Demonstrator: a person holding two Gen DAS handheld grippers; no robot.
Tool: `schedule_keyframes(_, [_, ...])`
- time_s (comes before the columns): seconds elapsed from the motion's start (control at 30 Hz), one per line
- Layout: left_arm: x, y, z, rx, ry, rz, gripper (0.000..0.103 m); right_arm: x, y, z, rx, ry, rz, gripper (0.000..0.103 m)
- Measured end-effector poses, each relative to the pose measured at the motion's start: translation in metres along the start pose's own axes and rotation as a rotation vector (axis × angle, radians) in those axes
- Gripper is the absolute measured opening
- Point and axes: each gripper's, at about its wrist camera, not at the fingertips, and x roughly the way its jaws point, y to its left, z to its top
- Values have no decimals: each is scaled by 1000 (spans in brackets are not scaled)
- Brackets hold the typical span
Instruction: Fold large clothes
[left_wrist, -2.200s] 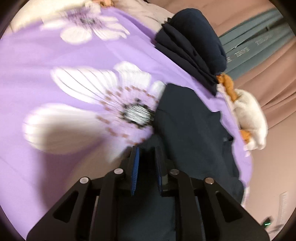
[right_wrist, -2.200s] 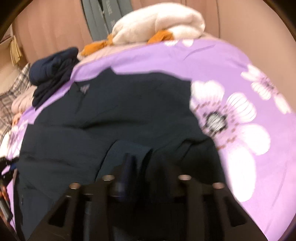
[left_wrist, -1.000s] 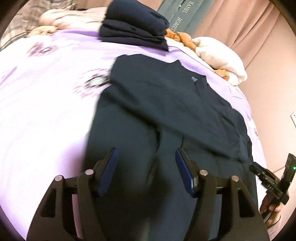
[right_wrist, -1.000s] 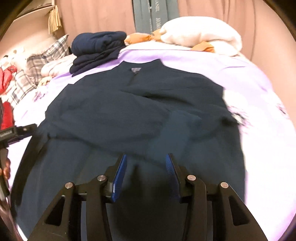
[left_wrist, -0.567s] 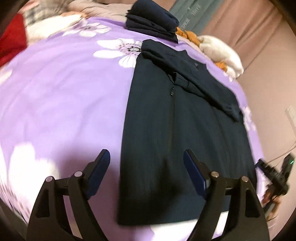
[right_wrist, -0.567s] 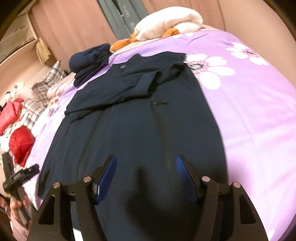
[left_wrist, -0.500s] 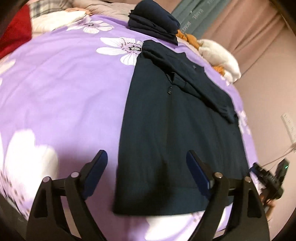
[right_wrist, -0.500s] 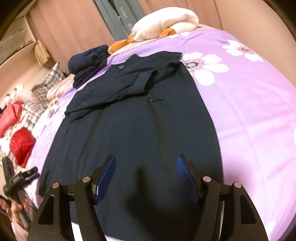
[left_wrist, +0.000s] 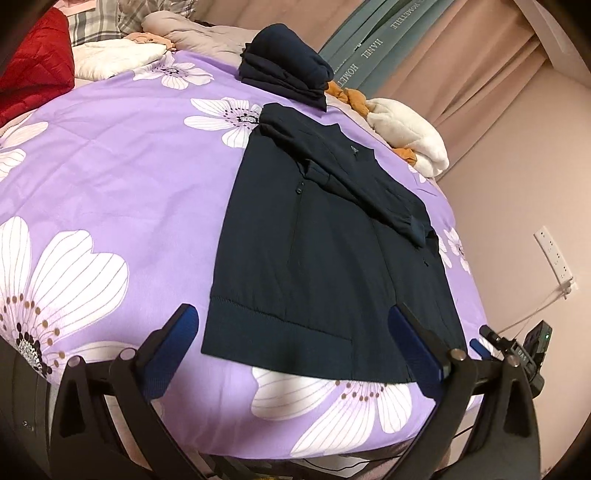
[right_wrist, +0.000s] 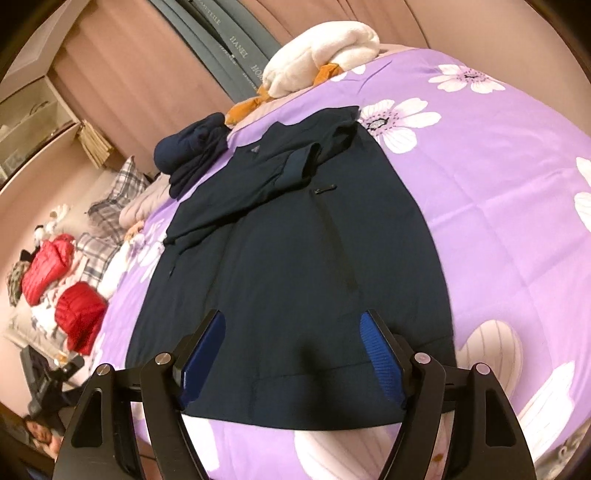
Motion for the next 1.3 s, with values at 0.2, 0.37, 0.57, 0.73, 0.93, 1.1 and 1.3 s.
schedule_keyframes(0.2, [-3, 2, -4, 6, 1, -5, 102, -3, 10, -5, -17, -13, 12, 75])
schedule_keyframes(0.37, [-2, 6, -8, -9, 10, -3, 102, -2, 12, -10, -16, -10, 7, 75])
schedule_keyframes(0.57, [-1, 5, -10, -2, 12, -1, 102, 1, 14, -12, -13, 1, 1, 75])
schedule_keyframes(0.73, [0, 5, -10, -4, 17, 2, 102, 1, 18, -13, -24, 1, 5, 75])
schedule_keyframes(0.93, [5, 5, -12, -7, 30, 3, 102, 3, 18, -14, -17, 6, -1, 75])
schedule_keyframes(1.1, [8, 6, -12, -5, 36, 1, 102, 2, 19, -14, -25, 2, -6, 76])
schedule_keyframes(1.3, [12, 9, -11, -6, 43, 6, 102, 2, 19, -13, -23, 3, -9, 76])
